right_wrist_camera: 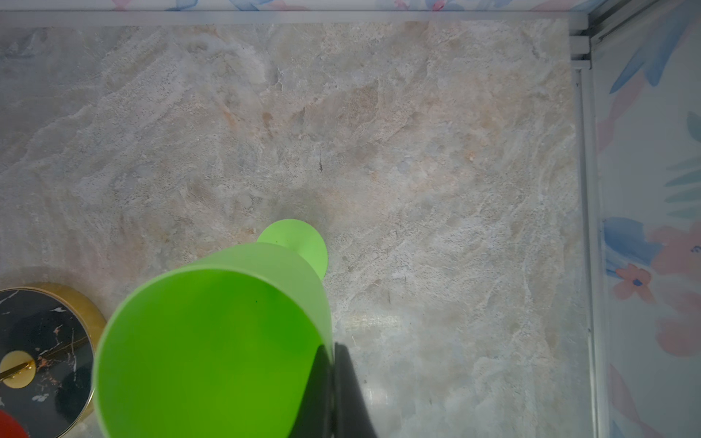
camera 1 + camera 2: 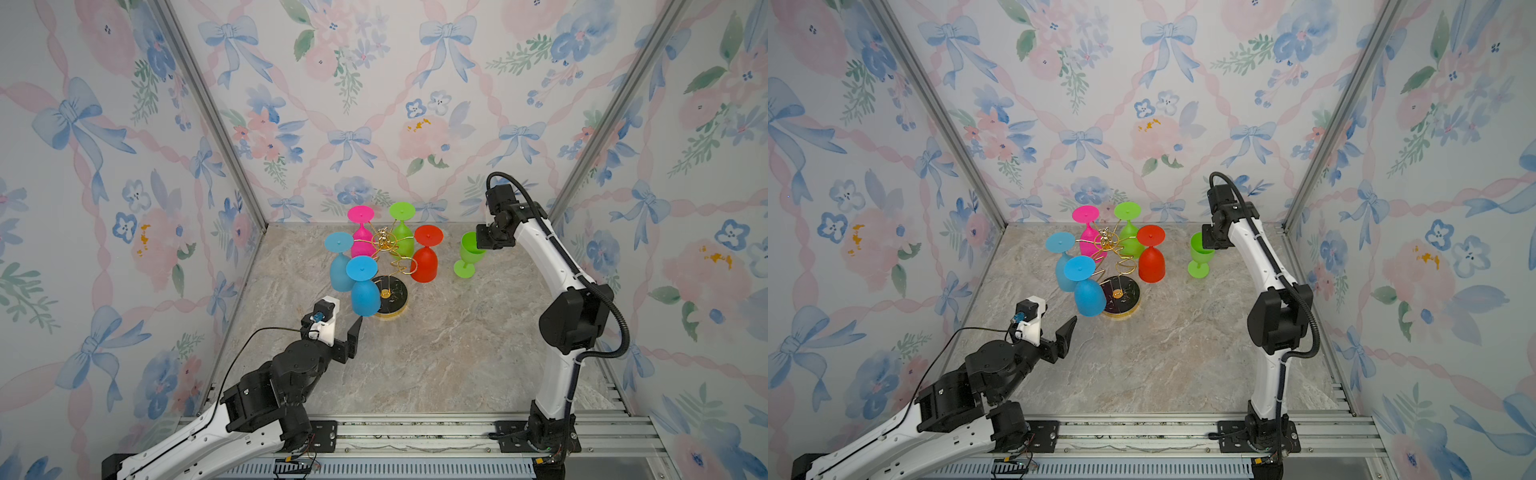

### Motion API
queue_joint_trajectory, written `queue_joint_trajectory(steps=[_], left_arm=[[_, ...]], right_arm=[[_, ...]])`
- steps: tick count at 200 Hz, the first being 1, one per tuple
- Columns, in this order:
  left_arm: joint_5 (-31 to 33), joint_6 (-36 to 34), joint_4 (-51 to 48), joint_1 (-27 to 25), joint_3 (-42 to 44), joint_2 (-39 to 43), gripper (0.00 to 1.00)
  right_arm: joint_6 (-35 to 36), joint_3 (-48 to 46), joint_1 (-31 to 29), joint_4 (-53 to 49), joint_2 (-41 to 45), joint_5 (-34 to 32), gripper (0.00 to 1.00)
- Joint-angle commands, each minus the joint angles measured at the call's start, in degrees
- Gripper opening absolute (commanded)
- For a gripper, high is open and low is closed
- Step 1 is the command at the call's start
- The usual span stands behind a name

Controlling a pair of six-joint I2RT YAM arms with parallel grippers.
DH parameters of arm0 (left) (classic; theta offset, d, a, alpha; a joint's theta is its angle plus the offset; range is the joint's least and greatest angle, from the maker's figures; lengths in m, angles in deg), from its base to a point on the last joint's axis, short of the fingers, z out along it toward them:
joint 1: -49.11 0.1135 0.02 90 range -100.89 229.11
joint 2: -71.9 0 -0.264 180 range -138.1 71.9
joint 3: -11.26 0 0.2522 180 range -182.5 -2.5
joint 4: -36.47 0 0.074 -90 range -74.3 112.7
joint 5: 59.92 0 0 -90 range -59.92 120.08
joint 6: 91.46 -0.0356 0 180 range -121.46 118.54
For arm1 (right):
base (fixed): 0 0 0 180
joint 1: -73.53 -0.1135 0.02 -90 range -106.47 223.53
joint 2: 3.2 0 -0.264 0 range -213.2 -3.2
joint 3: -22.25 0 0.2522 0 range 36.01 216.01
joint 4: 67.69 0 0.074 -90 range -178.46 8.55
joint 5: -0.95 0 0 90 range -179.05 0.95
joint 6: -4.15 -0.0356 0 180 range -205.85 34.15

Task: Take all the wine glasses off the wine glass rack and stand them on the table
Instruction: 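Lower the green glass upright beside the rack and open the right gripper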

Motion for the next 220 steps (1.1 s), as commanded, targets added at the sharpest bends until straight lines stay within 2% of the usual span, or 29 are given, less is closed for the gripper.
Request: queue_joint_trajectory(steps=[1, 36, 61, 109, 141, 183, 220], left_arm=[[2.8, 1.8, -1.7, 1.6, -0.1, 1.0, 0.82], [4.9, 2.8, -1.7, 4.5, 0.6, 3.4, 0.85], [6.5, 3.6, -1.9, 6.0, 1.1, 6.2, 0.91], [7.4, 3.4, -1.7, 7.4, 0.9, 3.8, 0.92], [7.1, 2.7, -0.4, 10.1, 1.1, 2.2, 0.92], [2.4, 2.1, 2.5, 17.1, 2.5, 2.0, 0.92], [-4.8, 2.3, 4.1, 27.3, 2.9, -0.3, 0.92]], right_arm=[[0.6, 4.5, 0.6, -0.4, -3.0, 1.8, 0.00], [0.2, 14.6, 0.9, -4.6, -9.8, 4.4, 0.00], [-0.3, 20.2, 0.9, -6.4, -13.4, 5.2, 0.00], [-1.5, 24.5, 0.8, -6.2, -16.5, 5.7, 0.00], [-1.9, 25.9, 0.8, -6.8, -18.1, 5.7, 0.00], [-1.8, 26.1, 0.7, -7.3, -18.6, 4.9, 0.00], [-1.3, 26.2, 0.5, -8.2, -17.8, 3.4, 0.00]])
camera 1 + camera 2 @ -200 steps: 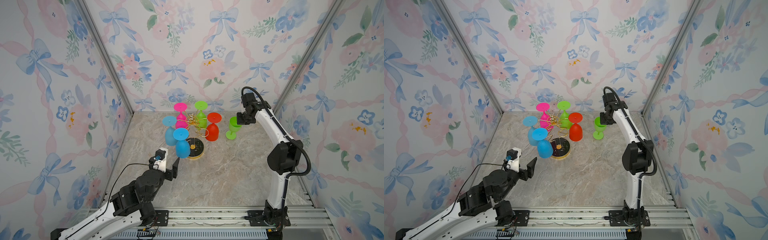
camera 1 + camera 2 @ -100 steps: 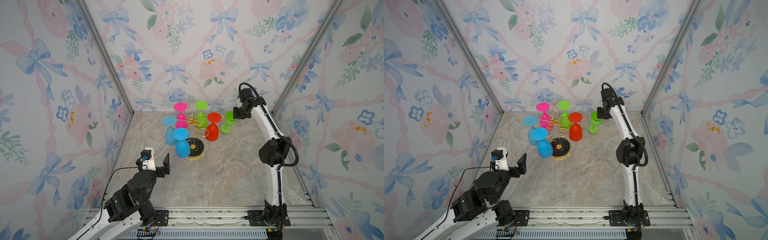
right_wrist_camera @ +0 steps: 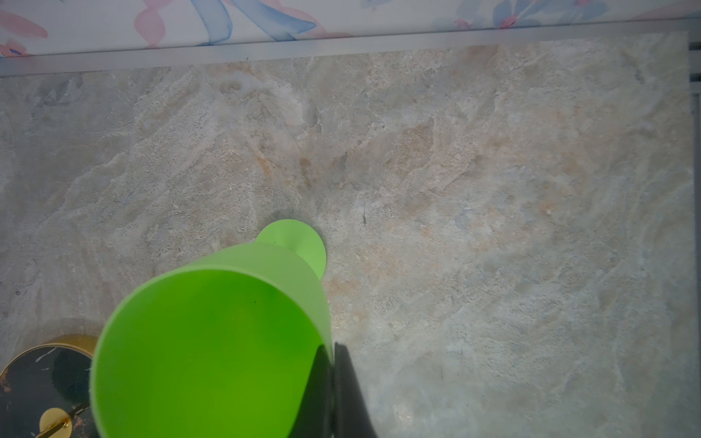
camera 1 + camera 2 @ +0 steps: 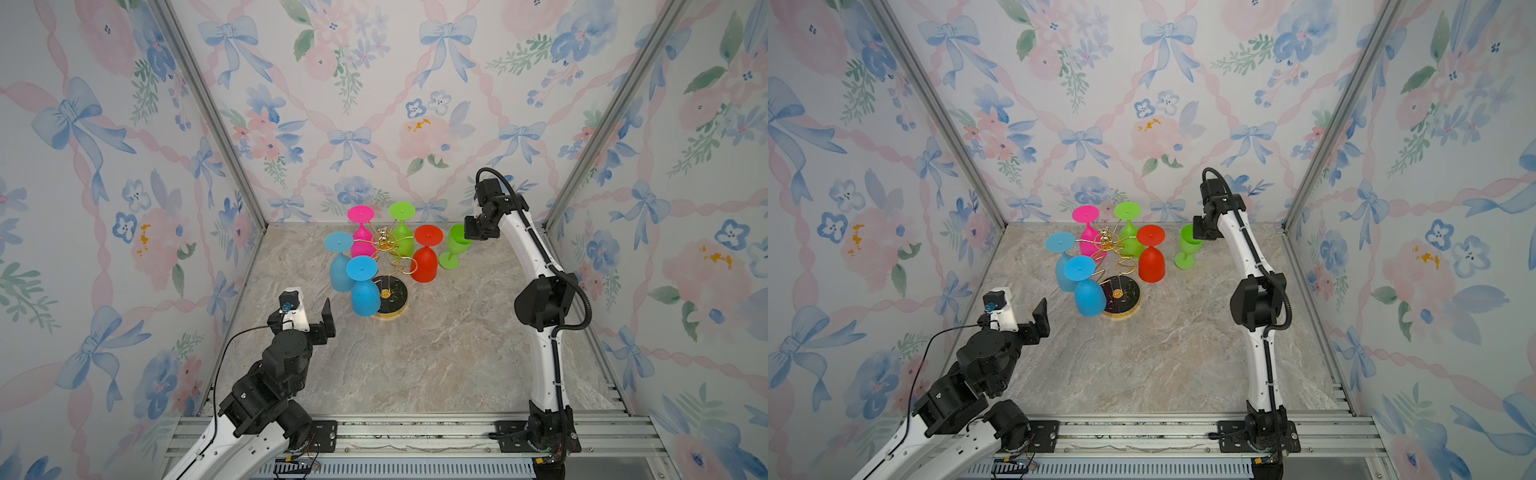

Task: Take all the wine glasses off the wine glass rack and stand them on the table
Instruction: 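Lower the green glass upright beside the rack and open the right gripper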

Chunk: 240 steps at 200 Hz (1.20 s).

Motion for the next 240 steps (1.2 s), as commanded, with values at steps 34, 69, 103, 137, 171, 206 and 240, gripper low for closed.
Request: queue_joint_trajectory(steps=[34, 69, 103, 137, 171, 206, 240], left_arm=[[-12.7, -0.6, 4.8, 15.9, 1.3, -3.1, 0.93], [-20.1, -1.3, 7.1, 25.7, 1.9, -4.5, 0.93], [-26.3, -2.3, 8.6, 33.7, 2.7, -5.8, 0.93], [-28.6, -2.6, 9.1, 35.7, 3.3, -6.1, 0.93], [-28.8, -3.0, 9.3, 35.7, 3.6, -6.9, 0.93], [-29.1, -3.2, 9.3, 35.7, 3.7, -7.0, 0.93], [-29.5, -3.1, 9.3, 35.7, 3.7, -7.4, 0.94]], right_arm=[[0.4, 1.8, -0.3, -3.0, 0.0, -2.9, 0.00], [0.3, 1.8, -0.6, -2.9, -0.1, -3.3, 0.02], [-0.2, 2.1, -0.7, -2.4, -0.3, -2.9, 0.11], [-0.1, 1.8, -0.6, -1.8, 0.3, -2.1, 0.16], [-0.7, 1.5, -0.7, -0.6, 0.8, -0.4, 0.18], [-1.0, 1.4, -0.7, -0.4, 1.4, 0.2, 0.23], [-0.1, 0.6, -0.7, -0.5, 3.9, 0.0, 0.37]])
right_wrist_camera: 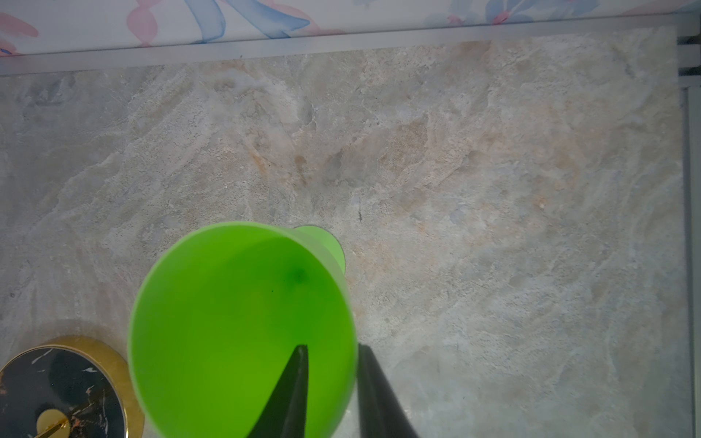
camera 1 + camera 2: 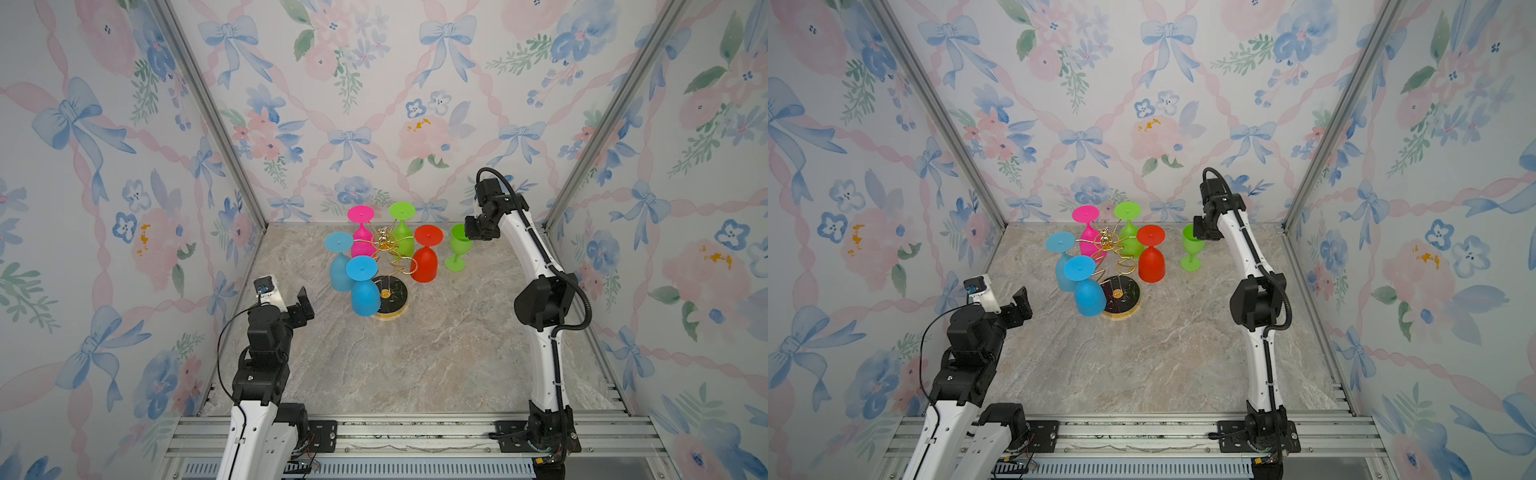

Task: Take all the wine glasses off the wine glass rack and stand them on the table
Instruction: 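Lower the green glass upright beside the rack and open the right gripper, then move the right gripper to the red glass's foot on the rack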

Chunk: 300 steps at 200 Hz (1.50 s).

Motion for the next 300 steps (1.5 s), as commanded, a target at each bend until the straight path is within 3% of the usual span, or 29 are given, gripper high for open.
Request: queue_joint_trajectory(steps=[1, 50, 83, 112, 136, 151, 209, 300], left_arm=[[-1.1, -0.8, 0.7, 0.4, 0.5, -0.3, 0.94], [-1.3, -0.8, 0.8, 0.4, 0.6, -0.3, 0.94], [-1.7, -0.8, 1.4, 0.4, 1.1, 0.1, 0.94], [-2.4, -0.8, 2.5, 0.4, 1.9, 0.4, 0.95], [-3.1, -0.9, 3.0, 0.4, 2.1, 0.4, 0.95], [-4.8, -0.9, 3.4, 0.4, 2.3, 0.5, 0.95], [-8.6, -1.1, 4.2, 0.3, 2.7, 0.9, 0.95], [-9.4, -1.1, 4.4, 0.3, 3.0, 1.3, 0.96]], right_arm=[[0.3, 0.3, -0.5, 0.1, 4.0, 0.3, 0.37], [1.1, -3.5, -0.5, 1.0, 10.7, 0.0, 0.54], [0.1, -14.3, -0.5, 5.6, 19.7, 4.2, 0.56], [-5.5, -32.4, 0.6, 17.7, 31.5, 17.7, 0.56], [-16.1, -46.2, 2.4, 32.1, 39.7, 31.1, 0.54], [-20.5, -50.5, 2.5, 37.4, 42.7, 36.1, 0.52], [-30.1, -57.1, 1.1, 47.5, 46.7, 44.3, 0.51], [-33.0, -56.9, -3.4, 49.4, 45.6, 45.4, 0.48]])
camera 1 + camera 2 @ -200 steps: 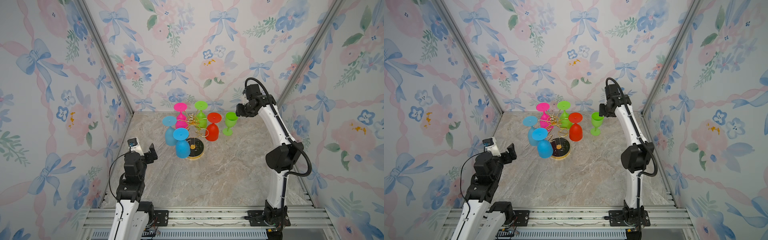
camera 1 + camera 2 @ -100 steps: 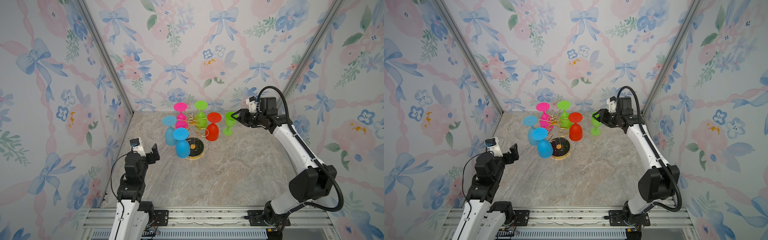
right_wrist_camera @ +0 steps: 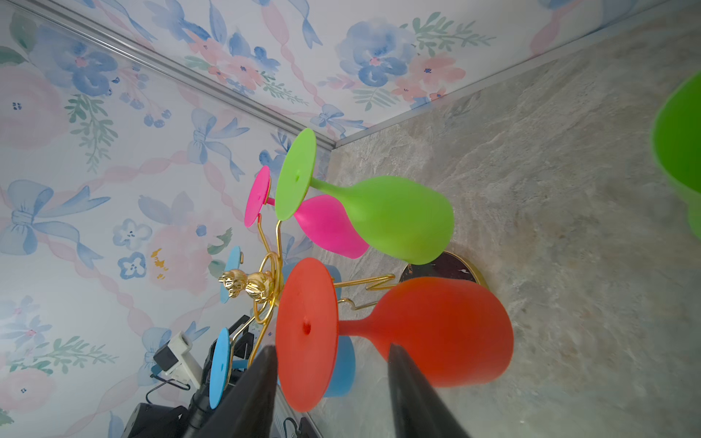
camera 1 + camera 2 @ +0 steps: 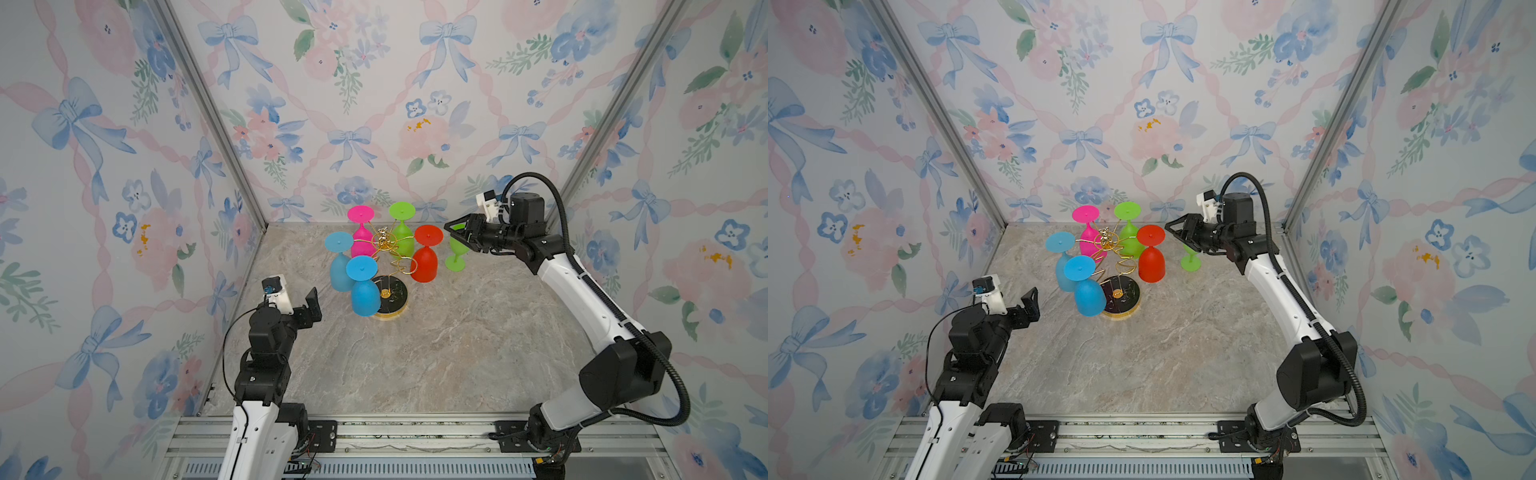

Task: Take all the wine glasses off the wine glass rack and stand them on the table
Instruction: 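Move the right gripper to the red glass's foot on the rack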

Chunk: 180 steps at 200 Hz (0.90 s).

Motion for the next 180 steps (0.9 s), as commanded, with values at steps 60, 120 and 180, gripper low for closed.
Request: queue_joint_trajectory(steps=[60, 120, 180], left_arm=[[-1.0, -0.9, 1.0, 0.3, 0.7, 0.6, 0.96], [-0.4, -0.9, 1.0, 0.3, 0.7, 0.8, 0.97], [-0.5, -0.8, 0.9, 0.3, 0.7, 0.8, 0.97]], right_arm=[[-1.5, 1.3, -1.4, -0.2, -1.1, 1.7, 0.43], [-1.7, 2.1, -2.6, -0.2, -2.7, 2.1, 0.39], [-3.0, 2.1, -3.0, 1.4, -3.6, 2.9, 0.31]])
